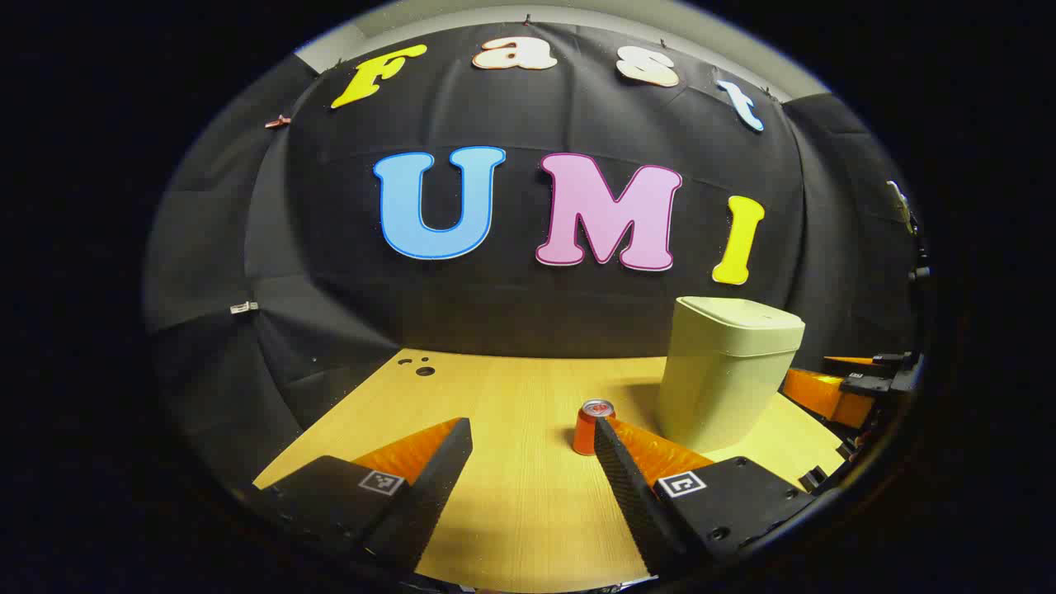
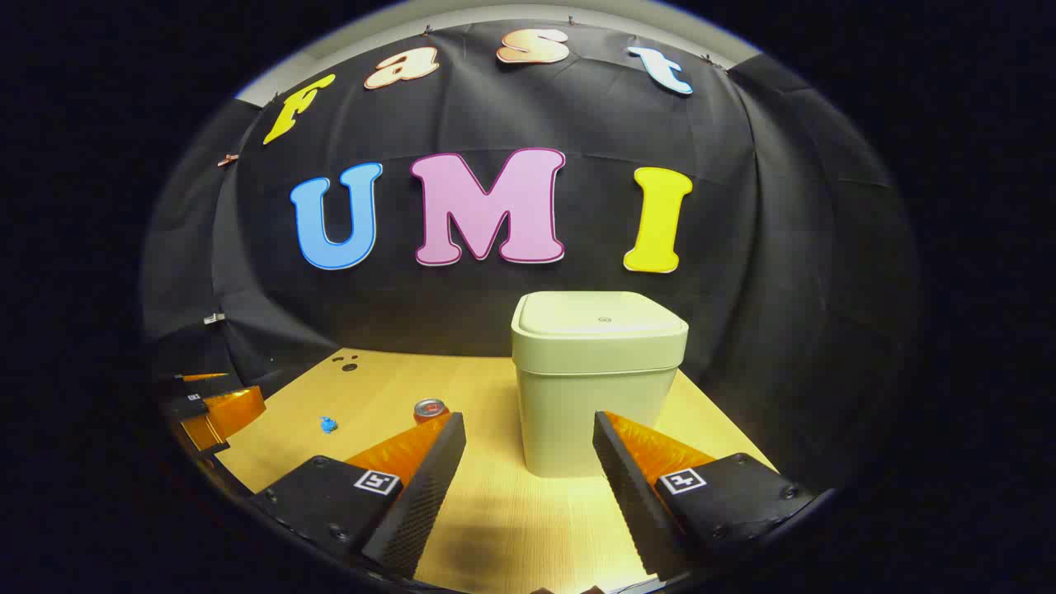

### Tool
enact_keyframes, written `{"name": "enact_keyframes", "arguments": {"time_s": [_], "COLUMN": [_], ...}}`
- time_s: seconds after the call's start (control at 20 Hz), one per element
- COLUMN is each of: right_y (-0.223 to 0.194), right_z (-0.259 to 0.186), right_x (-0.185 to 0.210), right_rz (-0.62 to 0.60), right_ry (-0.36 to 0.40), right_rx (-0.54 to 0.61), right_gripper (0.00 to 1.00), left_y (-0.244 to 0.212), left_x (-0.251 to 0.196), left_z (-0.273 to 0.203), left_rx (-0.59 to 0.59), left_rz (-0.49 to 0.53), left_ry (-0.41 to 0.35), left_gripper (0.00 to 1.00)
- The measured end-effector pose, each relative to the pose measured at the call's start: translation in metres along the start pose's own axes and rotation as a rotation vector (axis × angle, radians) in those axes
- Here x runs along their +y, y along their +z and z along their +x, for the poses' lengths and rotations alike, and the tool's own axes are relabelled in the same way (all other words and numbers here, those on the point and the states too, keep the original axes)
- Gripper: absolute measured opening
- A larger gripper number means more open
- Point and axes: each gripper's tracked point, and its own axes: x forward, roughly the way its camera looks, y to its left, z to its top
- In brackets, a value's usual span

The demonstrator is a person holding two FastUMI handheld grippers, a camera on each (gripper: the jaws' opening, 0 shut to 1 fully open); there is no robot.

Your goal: Press the lid of the desktop garbage bin to open it, pick up the crumpled paper on the desktop and throw it into the bin, then pick up the pop can on the desktop and drop it into the bin, and finally close the garbage bin lid.

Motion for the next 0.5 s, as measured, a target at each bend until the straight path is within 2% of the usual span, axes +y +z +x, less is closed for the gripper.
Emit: {"name": "enact_keyframes", "arguments": {"time_s": [0.5], "right_y": [-0.004], "right_z": [-0.005], "right_x": [-0.011], "right_rz": [0.004], "right_ry": [-0.003], "right_rx": [-0.004], "right_gripper": [0.98], "left_y": [-0.003], "left_x": [-0.007], "left_z": [0.002], "left_rx": [0.005], "left_rz": [0.014], "left_ry": [-0.010], "left_gripper": [0.96]}}
